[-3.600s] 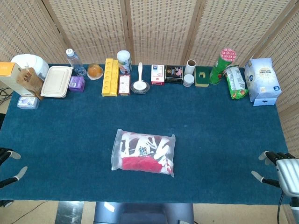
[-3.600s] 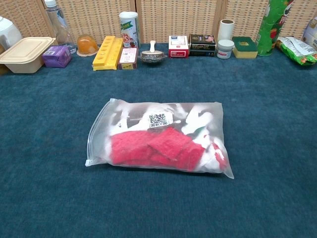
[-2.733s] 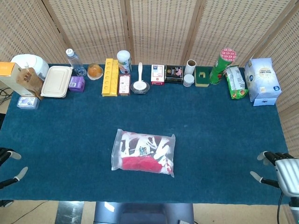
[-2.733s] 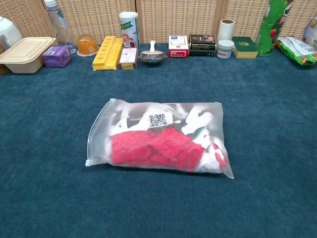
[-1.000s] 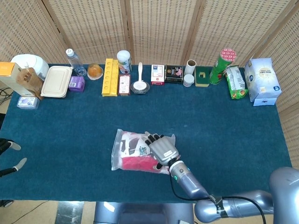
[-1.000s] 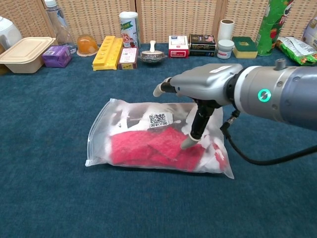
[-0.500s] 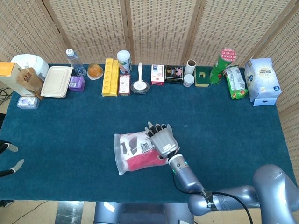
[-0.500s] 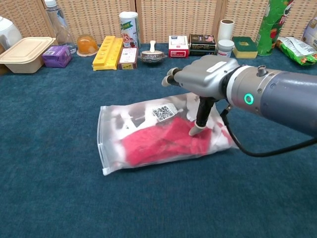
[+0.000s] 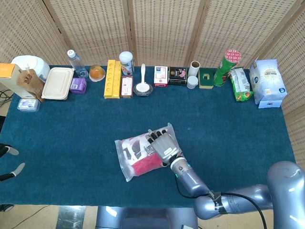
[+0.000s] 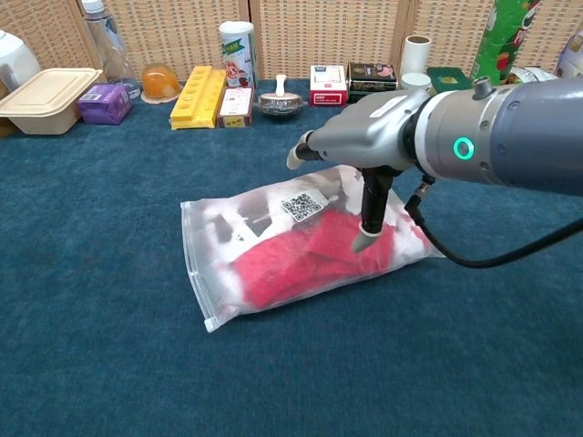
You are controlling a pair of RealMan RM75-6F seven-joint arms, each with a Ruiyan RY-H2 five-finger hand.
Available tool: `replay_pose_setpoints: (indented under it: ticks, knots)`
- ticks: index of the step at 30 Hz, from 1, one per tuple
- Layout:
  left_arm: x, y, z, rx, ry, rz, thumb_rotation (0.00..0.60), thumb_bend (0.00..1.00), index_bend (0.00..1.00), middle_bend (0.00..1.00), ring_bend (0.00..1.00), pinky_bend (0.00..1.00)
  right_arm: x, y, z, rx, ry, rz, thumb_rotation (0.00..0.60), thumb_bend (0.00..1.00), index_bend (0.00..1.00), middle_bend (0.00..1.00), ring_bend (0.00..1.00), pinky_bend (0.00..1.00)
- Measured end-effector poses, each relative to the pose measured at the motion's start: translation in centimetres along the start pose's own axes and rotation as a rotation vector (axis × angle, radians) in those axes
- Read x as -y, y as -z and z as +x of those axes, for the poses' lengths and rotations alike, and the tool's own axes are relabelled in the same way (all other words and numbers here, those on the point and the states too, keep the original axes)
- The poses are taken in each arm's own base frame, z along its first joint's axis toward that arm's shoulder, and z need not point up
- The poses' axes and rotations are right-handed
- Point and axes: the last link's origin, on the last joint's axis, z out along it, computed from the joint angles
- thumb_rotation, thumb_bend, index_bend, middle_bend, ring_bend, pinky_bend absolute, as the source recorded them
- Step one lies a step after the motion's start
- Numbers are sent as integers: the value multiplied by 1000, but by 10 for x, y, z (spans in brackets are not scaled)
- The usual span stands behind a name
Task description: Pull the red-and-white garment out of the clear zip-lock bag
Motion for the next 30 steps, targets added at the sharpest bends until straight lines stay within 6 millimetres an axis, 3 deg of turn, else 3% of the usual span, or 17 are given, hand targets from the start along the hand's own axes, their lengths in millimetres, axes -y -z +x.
replay_pose_setpoints:
  ticks: [8, 11, 13, 18, 21, 24, 30]
  knots:
    - [6, 3, 0, 3, 0, 22, 600, 221, 463, 421, 312, 334, 11, -19, -4, 54, 35, -8, 471, 39, 0, 46, 155, 191]
    - [7, 5, 0, 4, -1, 24, 600, 221, 463, 421, 311, 334, 12, -30, -10, 75, 52, -19, 469, 55, 7, 94, 182, 199]
    - [7, 6, 0, 3, -3, 26, 600, 221, 463, 421, 311, 334, 13, -37, -13, 86, 65, -24, 468, 78, 73, 195, 265, 261]
    - [9, 9, -1, 11, -5, 40, 600, 221, 463, 421, 311, 334, 18, -46, -21, 85, 77, -6, 467, 142, 512, 562, 663, 584]
    - [7, 8, -2, 19, -7, 35, 600, 220, 463, 421, 311, 334, 19, -47, -21, 42, 61, 16, 469, 157, 676, 721, 851, 776]
    - [3, 6, -2, 22, -9, 23, 600, 221, 463, 421, 311, 334, 19, -45, -20, -7, 23, 49, 471, 166, 764, 808, 958, 885]
    - [-4, 1, 0, 29, -15, -2, 600, 221, 463, 421, 311, 334, 5, -37, -23, -49, -95, 99, 468, 174, 824, 857, 1000, 933]
